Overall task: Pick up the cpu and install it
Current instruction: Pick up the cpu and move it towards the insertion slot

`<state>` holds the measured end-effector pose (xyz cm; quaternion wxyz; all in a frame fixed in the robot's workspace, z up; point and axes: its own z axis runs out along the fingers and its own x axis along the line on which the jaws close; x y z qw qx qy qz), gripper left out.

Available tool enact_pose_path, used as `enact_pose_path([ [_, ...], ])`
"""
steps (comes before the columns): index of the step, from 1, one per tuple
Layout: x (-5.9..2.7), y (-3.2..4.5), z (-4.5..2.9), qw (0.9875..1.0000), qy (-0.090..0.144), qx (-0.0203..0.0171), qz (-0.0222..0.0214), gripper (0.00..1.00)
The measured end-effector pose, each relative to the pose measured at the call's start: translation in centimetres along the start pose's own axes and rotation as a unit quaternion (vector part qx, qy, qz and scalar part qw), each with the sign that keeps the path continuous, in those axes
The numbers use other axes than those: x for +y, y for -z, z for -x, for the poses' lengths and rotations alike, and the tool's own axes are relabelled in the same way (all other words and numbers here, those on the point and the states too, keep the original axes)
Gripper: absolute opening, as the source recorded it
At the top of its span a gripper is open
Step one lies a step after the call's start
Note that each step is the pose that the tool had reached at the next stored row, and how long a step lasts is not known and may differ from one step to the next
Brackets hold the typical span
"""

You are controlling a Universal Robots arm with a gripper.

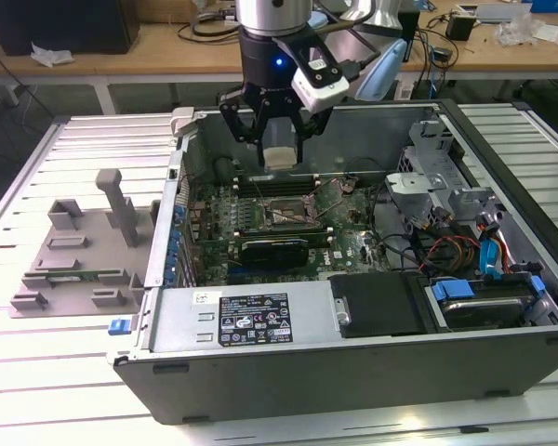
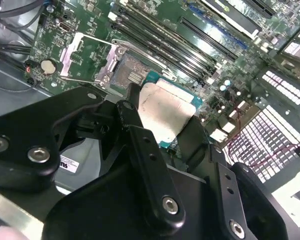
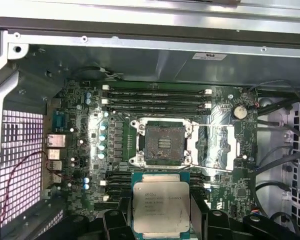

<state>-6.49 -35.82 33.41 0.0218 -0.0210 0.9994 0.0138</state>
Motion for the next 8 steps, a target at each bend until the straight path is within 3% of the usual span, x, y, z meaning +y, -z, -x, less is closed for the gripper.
enact_pose_path([
  [3,-0.01,-0.43,-0.02,1.0,0.002,-0.0032,-0.0001,0.55],
  [8,-0.04,-1.26,-0.06,1.0,0.003,-0.0053,-0.0002,0.55],
])
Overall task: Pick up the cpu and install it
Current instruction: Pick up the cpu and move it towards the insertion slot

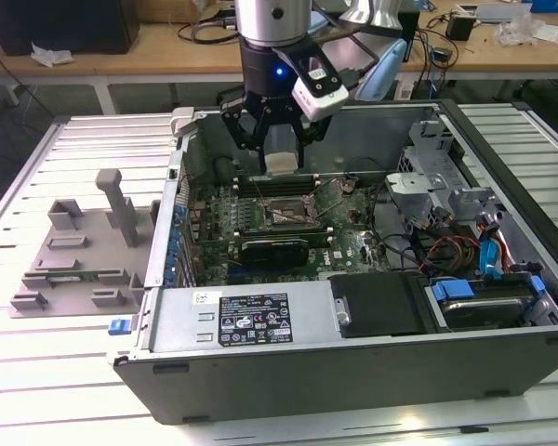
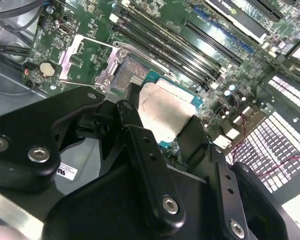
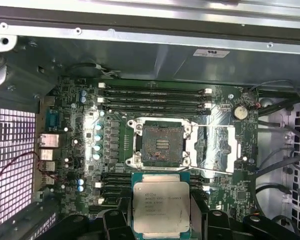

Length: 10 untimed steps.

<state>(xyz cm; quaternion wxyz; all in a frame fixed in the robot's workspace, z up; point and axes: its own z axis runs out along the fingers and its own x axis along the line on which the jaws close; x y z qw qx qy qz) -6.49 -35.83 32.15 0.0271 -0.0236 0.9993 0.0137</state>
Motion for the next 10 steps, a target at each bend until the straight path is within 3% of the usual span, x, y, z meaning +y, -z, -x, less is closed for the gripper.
enact_pose_path([
  [5,0.1,-0.96,0.02,1.0,0.001,-0.0007,-0.0002,0.55],
  [10,0.85,-1.98,0.84,1.0,0.001,-0.0007,-0.0003,0.55],
])
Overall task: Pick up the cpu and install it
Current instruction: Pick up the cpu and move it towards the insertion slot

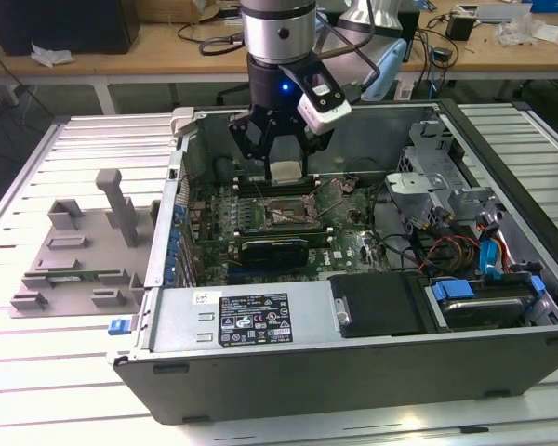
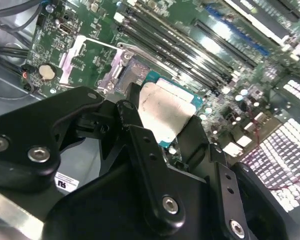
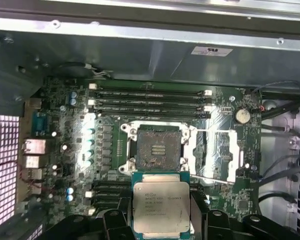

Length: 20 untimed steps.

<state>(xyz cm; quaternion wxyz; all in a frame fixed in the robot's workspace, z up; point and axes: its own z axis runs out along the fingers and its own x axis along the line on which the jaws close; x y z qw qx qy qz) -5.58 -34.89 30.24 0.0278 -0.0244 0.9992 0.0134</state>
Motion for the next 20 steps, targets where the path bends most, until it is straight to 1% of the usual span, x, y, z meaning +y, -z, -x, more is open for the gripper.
enact_pose_path([
  [2,0.4,-0.4,0.21,1.0,0.0,0.0,0.0,0.55],
  [6,1.2,-1.13,0.4,1.0,0.0,0.0,0.0,0.55],
  [7,1.54,-1.47,0.45,1.0,0.0,0.0,0.0001,0.55],
  [9,1.83,-1.83,0.48,1.0,0.0,0.0,0.0,0.55],
  [10,2.0,-2.14,0.5,1.0,0.0,0.0,-0.0001,0.55],
  [11,2.05,-2.51,0.55,1.0,0.0,0.0,-0.0007,0.55],
  [13,2.06,-2.92,0.61,1.0,0.001,0.0001,-0.0015,0.55],
  [14,2.07,-3.25,0.63,1.0,0.0,0.0001,-0.0017,0.55],
  [15,2.08,-3.65,0.63,1.0,0.0,0.0007,-0.0017,0.55],
  [17,2.1,-4.02,0.64,1.0,0.001,0.0028,-0.0016,0.55],
  [18,2.13,-4.43,0.66,1.0,0.0,0.0056,-0.0015,0.55],
  [19,2.14,-5.07,0.77,1.0,0.0,0.0083,-0.0014,0.55],
  [20,2.13,-5.3,0.85,1.0,0.0,0.0087,-0.0018,0.55],
])
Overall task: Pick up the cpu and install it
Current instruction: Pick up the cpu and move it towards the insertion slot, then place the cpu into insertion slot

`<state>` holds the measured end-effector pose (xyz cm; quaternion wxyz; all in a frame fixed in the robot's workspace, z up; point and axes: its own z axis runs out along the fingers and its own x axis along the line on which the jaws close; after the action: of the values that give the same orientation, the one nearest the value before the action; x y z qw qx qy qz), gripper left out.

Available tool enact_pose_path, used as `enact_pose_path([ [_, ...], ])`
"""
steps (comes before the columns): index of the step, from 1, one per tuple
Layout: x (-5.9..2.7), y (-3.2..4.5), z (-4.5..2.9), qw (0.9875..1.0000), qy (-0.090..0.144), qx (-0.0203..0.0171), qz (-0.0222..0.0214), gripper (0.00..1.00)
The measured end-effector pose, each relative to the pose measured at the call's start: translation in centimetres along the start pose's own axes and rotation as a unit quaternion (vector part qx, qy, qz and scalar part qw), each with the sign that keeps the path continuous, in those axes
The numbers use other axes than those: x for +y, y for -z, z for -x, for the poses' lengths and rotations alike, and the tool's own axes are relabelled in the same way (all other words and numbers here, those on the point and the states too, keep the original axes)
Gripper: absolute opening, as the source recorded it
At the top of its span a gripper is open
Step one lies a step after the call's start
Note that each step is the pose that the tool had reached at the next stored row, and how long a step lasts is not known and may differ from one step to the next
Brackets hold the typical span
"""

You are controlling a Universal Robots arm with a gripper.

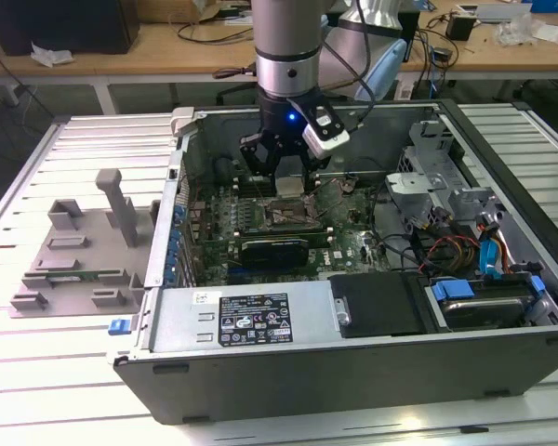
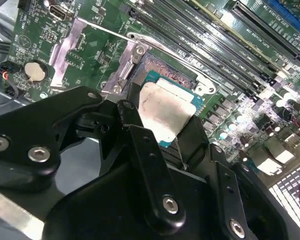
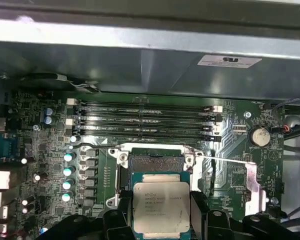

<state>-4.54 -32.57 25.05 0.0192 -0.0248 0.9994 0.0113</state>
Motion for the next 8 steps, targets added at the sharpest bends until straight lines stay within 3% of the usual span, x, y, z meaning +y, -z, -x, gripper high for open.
enact_pose_path([
  [8,0.0,-0.04,0.0,1.0,0.0,0.0,-0.0001,0.55],
])
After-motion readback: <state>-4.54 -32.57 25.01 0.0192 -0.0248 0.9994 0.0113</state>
